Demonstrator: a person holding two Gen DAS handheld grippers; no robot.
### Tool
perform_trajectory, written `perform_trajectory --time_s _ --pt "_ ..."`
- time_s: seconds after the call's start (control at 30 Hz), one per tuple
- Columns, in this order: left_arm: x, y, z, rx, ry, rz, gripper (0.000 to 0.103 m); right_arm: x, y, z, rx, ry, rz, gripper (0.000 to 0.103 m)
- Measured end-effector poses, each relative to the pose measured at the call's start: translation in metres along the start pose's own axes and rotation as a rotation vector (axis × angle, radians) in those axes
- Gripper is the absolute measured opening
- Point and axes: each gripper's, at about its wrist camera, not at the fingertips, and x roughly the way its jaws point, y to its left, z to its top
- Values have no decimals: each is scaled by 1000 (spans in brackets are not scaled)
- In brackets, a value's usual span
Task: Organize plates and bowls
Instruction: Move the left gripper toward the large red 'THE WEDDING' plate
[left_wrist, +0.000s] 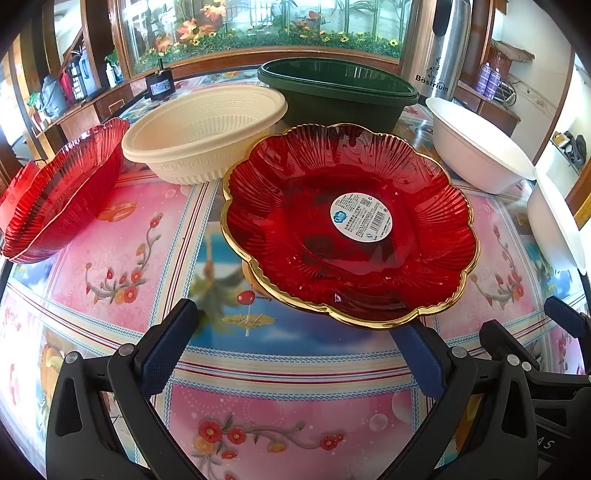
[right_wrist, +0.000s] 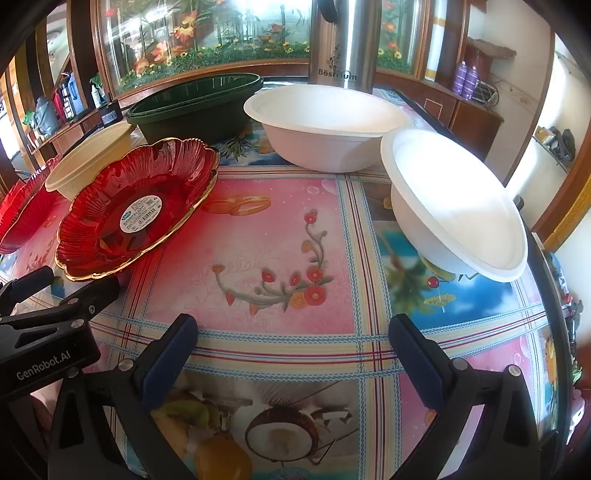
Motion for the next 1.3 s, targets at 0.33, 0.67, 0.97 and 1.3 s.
perform_trajectory --time_s 0.33,0.67,0.97,1.3 --pt "1 4 4 18 44 -11 103 0 0 0 -7 17 4 103" --pt "-27 26 2 1 48 4 103 0 7 8 -5 140 15 103" --pt "-64 64 9 -47 6 -1 103 -39 17 20 -19 112 58 103" --pt "-84 125 12 -128 -27 81 103 -64 66 44 -76 41 119 103"
